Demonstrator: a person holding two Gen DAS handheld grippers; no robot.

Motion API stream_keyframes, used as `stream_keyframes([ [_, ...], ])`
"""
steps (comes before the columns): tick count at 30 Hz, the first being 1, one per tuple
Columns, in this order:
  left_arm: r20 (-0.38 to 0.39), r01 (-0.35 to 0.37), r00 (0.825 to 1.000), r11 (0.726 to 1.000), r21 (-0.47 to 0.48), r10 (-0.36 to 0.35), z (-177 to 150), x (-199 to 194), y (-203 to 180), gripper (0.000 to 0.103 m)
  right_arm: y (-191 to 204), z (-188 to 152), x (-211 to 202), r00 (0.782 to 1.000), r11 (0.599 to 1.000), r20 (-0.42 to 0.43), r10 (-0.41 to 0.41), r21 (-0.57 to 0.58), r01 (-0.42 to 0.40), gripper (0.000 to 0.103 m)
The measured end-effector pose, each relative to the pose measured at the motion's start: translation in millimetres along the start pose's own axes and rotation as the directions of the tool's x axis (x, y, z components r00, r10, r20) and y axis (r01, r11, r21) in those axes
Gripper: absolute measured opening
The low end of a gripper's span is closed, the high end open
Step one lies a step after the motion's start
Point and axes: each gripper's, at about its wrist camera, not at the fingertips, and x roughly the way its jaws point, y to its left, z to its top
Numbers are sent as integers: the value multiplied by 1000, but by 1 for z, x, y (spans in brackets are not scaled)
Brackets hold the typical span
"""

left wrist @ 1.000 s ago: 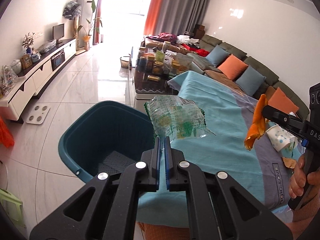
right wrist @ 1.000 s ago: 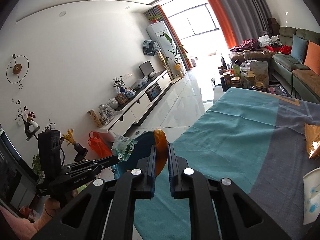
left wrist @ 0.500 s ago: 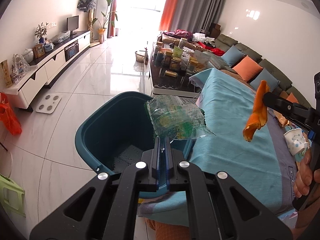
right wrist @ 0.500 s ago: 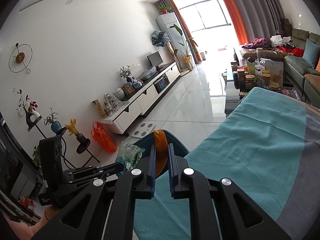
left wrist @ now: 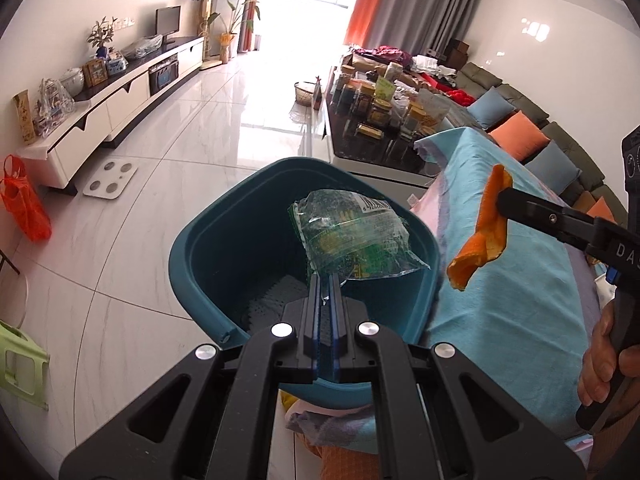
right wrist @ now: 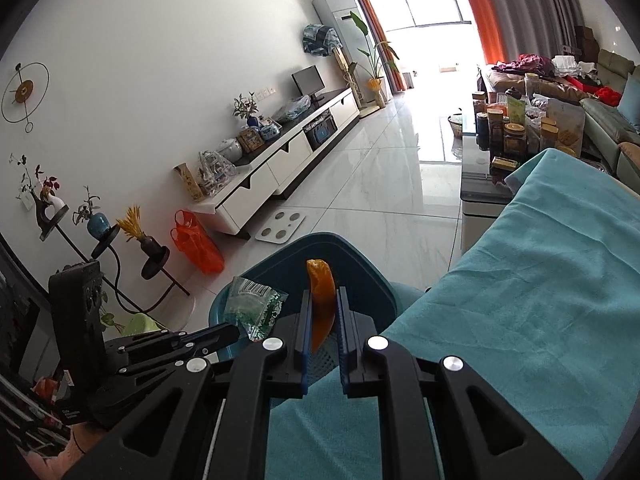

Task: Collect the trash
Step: 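Carry the bag and orange peel to the teal bin and release both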

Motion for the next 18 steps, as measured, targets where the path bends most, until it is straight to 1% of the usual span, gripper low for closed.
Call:
stream_keyframes([
  [4,-16,-18,1000,1000,-6,18,1,11,2,4,1,0,18,998,1000,-51,-24,-8,24,10],
  [6,-25,-29,999,1000,-9,29,2,18,0,4,1,0,25,997,1000,-72,-24,-6,24,10],
  [10,-37,-43,998,999,-8,43,2,26,-1,5,3,1,36,994,1000,-106,-32,-3,31,13],
  [15,-54,-55,997,998,-11,54,4,38,-4,5,4,4,47,991,999,-128,-32,15,34,14],
  [17,-59,-56,997,998,-12,55,5,43,-5,14,4,3,48,991,999,-133,-32,18,34,15],
  [18,-59,-58,997,998,-13,57,4,44,-4,17,3,3,48,991,999,-133,-30,20,33,15],
])
